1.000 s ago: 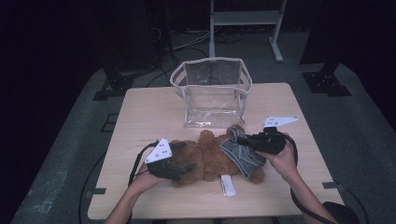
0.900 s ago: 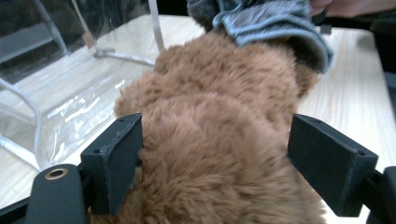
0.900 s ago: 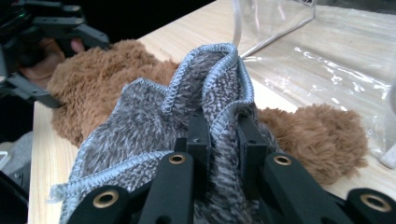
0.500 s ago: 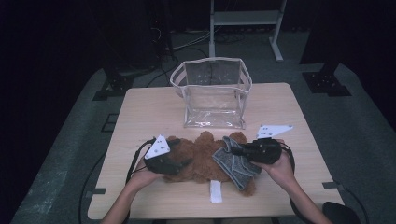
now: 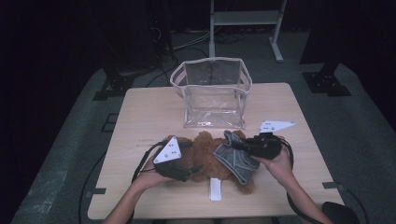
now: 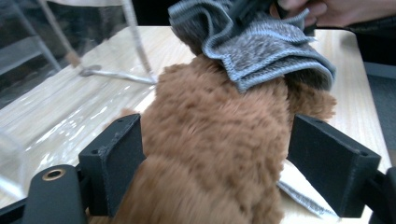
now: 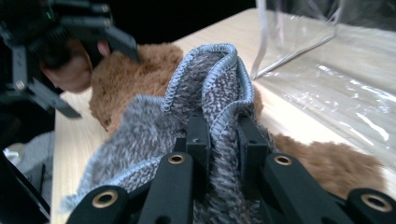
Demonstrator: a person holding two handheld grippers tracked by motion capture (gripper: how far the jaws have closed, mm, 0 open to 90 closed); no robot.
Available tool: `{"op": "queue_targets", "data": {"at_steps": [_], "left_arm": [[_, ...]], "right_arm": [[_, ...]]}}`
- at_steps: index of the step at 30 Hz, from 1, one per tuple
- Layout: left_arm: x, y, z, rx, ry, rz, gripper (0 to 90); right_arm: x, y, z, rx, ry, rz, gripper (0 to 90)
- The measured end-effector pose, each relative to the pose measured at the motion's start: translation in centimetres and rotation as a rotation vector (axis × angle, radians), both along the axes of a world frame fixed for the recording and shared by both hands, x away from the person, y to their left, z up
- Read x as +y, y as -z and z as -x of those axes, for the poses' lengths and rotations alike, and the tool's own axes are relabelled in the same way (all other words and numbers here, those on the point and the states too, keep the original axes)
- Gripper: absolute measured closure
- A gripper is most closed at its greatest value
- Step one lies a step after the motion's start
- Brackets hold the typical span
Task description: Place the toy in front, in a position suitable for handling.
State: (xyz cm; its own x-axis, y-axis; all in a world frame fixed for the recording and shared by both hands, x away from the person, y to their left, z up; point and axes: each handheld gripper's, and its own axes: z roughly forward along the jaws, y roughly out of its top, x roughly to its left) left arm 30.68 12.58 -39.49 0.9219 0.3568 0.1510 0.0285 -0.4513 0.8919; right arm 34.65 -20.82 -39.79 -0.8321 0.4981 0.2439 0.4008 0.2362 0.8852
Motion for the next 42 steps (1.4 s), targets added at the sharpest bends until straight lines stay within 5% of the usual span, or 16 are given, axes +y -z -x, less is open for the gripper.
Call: {"op": "queue_targets", "data": {"at_steps": [4,8,16,20,25,29,37,42], "left_arm": [[-1.4,-0.3,-0.2,0.02,0.029,-0.006,15.5],[-4.1,-0.7,-0.4,0.003,0.079,-0.059,15.0],[-7.5,-0.6,-1.1,0.016,0.137,-0.099,14.5],[-8.8,-0.1,-1.8,0.0,0.129,-0.185,13.3],[-9.5,-0.1,-2.5,0.007,0.131,-0.238,14.1],[-9.9,0.0,-3.2,-0.034,0.1,-0.303,24.1],[-11.0,-0.2,-5.0,-0.004,0.094,-0.379,11.1],[-12.3,0.1,-5.5,0.021,0.072,-0.437,12.3]], "right_arm": [[-2.1,-0.3,0.4,0.026,0.009,-0.045,77.9],[-3.6,-0.4,0.8,0.03,0.006,-0.08,77.9],[-5.6,-1.0,1.4,0.018,0.011,-0.093,77.9],[-6.3,-1.0,1.5,0.021,0.018,-0.1,77.9],[-6.6,-0.6,1.6,0.025,0.021,-0.096,78.0],[-6.6,-0.4,1.5,0.031,0.017,-0.098,78.0],[-6.8,-0.3,1.4,0.031,0.02,-0.103,77.9],[-7.1,0.0,1.3,0.038,0.028,-0.108,77.9]]}}
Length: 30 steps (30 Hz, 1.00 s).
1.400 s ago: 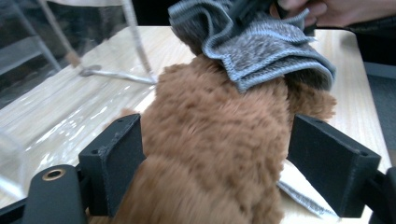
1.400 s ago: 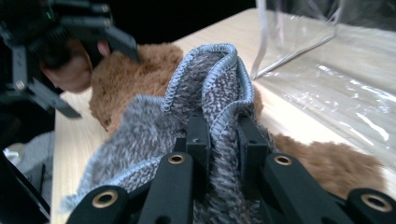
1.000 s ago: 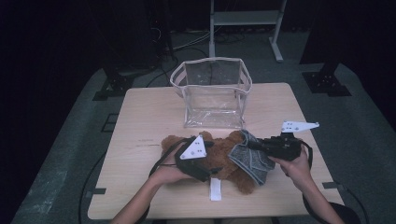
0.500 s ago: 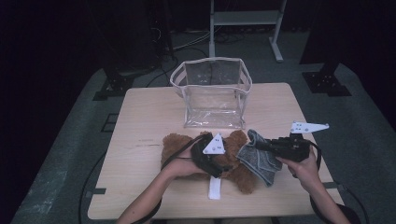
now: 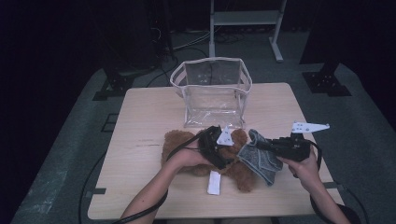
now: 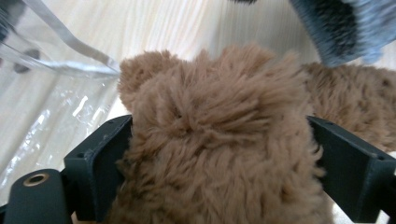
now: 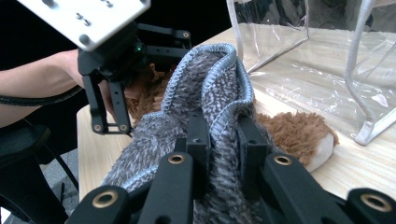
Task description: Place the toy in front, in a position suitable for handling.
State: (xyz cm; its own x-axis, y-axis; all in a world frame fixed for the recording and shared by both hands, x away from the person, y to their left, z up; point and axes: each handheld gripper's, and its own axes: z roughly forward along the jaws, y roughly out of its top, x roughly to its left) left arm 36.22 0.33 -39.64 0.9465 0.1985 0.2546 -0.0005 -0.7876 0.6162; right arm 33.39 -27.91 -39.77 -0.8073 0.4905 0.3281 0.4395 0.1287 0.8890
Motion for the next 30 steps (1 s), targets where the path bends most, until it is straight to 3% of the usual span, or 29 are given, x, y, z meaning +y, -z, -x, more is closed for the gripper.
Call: {"op": "queue_targets", "data": {"at_steps": [2,4,6,9,11,12,17,24,27,30], "left_arm": [[-0.4,0.1,-0.1,-0.004,-0.003,-0.028,15.9],[-0.5,0.1,-0.1,-0.011,-0.007,-0.045,27.3],[-0.9,0.1,0.2,-0.053,-0.009,-0.096,40.4],[-0.8,-0.3,0.2,-0.059,-0.047,-0.081,52.2],[-0.4,-0.5,0.3,-0.055,-0.042,-0.044,55.1],[-0.2,-0.7,0.4,-0.046,-0.041,-0.016,56.2],[0.9,-2.3,1.1,-0.001,-0.037,0.215,57.3],[2.8,-3.1,3.1,0.126,0.016,0.549,57.3],[3.7,-3.2,3.7,0.144,0.017,0.634,57.3],[4.4,-3.6,4.1,0.144,0.011,0.662,57.3]], "right_arm": [[-0.1,0.1,0.0,0.001,0.001,0.003,77.9],[-0.1,0.1,0.0,0.003,0.002,-0.001,77.9],[-0.3,0.2,-0.1,0.008,0.004,-0.007,77.9],[-0.4,0.4,-0.3,0.021,0.006,-0.01,77.9],[-0.4,0.5,-0.3,0.02,0.005,-0.013,77.9],[-0.5,0.5,-0.3,0.022,0.006,-0.015,77.9],[-0.6,-0.5,-0.1,0.011,0.002,-0.049,77.9],[1.1,-5.0,1.1,-0.092,-0.06,-0.084,78.0],[2.3,-6.0,1.4,-0.116,-0.088,-0.074,78.0],[3.4,-6.1,1.6,-0.127,-0.101,-0.072,78.1]]}}
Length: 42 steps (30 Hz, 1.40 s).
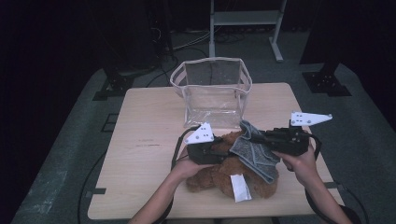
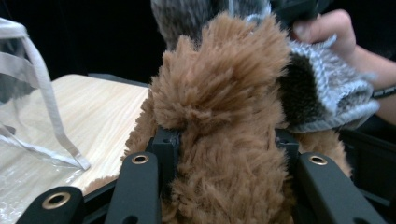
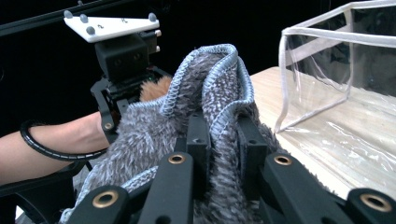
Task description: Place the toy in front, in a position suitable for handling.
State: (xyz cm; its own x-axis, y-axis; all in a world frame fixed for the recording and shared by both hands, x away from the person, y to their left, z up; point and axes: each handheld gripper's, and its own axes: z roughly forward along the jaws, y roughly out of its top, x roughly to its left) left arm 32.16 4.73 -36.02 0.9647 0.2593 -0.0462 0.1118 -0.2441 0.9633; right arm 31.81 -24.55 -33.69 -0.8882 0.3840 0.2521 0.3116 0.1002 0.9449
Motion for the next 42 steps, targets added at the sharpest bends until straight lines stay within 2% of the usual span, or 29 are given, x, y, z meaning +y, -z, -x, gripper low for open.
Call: {"op": "queue_targets", "data": {"at_steps": [4,10,15,18,22,23,24,25,28,29,30,32,35,37,39,41,42], "left_arm": [[0.8,-0.6,0.1,0.002,-0.012,0.011,57.7],[1.6,-0.5,0.0,-0.005,-0.043,-0.003,57.7],[1.9,-0.5,-0.1,-0.007,-0.05,-0.023,57.6],[2.0,-0.4,-0.3,-0.006,-0.054,-0.032,57.6],[1.6,-0.2,-0.6,-0.013,-0.044,-0.087,57.4],[1.4,-0.1,-0.6,-0.017,-0.043,-0.102,57.3],[1.4,-0.1,-0.6,-0.017,-0.043,-0.102,57.3],[0.7,0.1,-0.6,-0.029,-0.037,-0.139,57.1],[-0.4,0.7,-0.8,-0.035,-0.027,-0.192,56.1],[-0.8,1.0,-0.8,-0.04,-0.02,-0.212,55.5],[-1.1,1.3,-0.8,-0.039,-0.011,-0.226,55.0],[-1.5,1.4,-0.8,-0.04,-0.005,-0.233,53.9],[-2.9,1.5,-0.6,-0.071,0.012,-0.298,47.9],[-3.5,1.7,-0.3,-0.087,0.022,-0.327,42.5],[-3.7,1.5,-0.2,-0.083,0.029,-0.325,34.3],[-3.6,1.2,-0.1,-0.085,0.044,-0.325,27.2],[-3.5,1.1,0.0,-0.073,0.051,-0.32,24.1]], "right_arm": [[0.2,0.3,0.2,-0.003,0.003,-0.013,78.1],[-0.1,2.3,0.3,0.041,0.022,0.003,78.2],[-0.4,4.3,0.2,0.103,0.039,0.079,78.2],[-1.0,5.0,0.2,0.125,0.064,0.15,78.1],[-3.1,5.8,0.4,0.16,0.112,0.202,77.9],[-3.7,5.9,0.4,0.156,0.131,0.223,77.8],[-3.7,5.9,0.4,0.156,0.131,0.223,77.8],[-5.0,6.3,0.5,0.169,0.161,0.249,77.7],[-7.2,7.0,0.7,0.199,0.208,0.274,76.9],[-7.9,7.2,0.8,0.216,0.214,0.281,75.9],[-8.5,7.5,0.9,0.218,0.228,0.308,74.4],[-9.5,8.2,0.9,0.239,0.251,0.358,68.1],[-10.5,9.4,0.9,0.28,0.263,0.35,57.8],[-10.5,9.6,1.0,0.269,0.269,0.343,52.5],[-10.1,9.2,1.0,0.256,0.251,0.312,49.2],[-9.3,8.6,1.2,0.226,0.22,0.299,46.1],[-8.8,8.2,1.3,0.211,0.197,0.287,44.8]]}}
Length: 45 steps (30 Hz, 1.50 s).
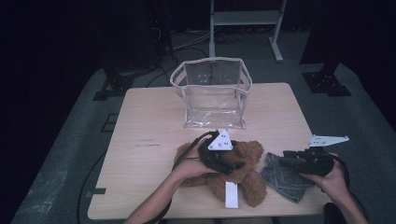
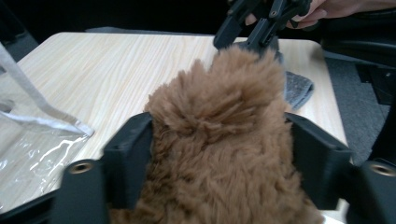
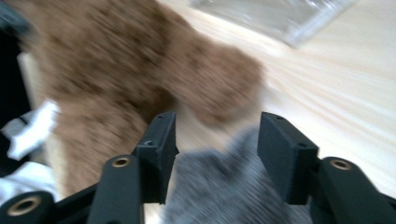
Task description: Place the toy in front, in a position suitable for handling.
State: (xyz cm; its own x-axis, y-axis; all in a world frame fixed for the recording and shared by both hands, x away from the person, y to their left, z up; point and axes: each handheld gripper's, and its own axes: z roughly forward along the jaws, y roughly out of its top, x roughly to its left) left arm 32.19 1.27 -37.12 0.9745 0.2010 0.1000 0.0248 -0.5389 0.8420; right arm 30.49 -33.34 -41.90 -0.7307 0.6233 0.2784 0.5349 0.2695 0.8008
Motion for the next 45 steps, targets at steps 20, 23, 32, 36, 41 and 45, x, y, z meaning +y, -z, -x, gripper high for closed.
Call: {"op": "queue_targets", "data": {"at_steps": [20,23,32,36,41,45], "left_arm": [[7.2,-0.4,0.6,0.01,-0.119,0.071,15.1],[8.1,-0.1,0.7,0.01,-0.134,0.08,15.1],[11.1,0.0,1.3,0.001,-0.19,0.114,14.1],[12.1,0.0,1.7,0.005,-0.203,0.141,13.1],[13.0,0.2,2.0,-0.002,-0.218,0.14,11.5],[13.7,0.3,2.1,0.001,-0.251,0.151,8.8]], "right_arm": [[8.2,-2.3,-1.6,-0.119,-0.222,-0.057,45.6],[9.0,-2.1,-1.9,-0.123,-0.237,-0.042,50.1],[9.6,-1.4,-2.4,-0.088,-0.287,-0.061,49.2],[9.0,-2.1,-2.4,-0.086,-0.28,-0.099,44.9],[8.8,-3.5,-3.1,-0.093,-0.287,-0.098,42.6],[9.2,-4.4,-3.9,-0.086,-0.306,-0.077,38.7]]}}
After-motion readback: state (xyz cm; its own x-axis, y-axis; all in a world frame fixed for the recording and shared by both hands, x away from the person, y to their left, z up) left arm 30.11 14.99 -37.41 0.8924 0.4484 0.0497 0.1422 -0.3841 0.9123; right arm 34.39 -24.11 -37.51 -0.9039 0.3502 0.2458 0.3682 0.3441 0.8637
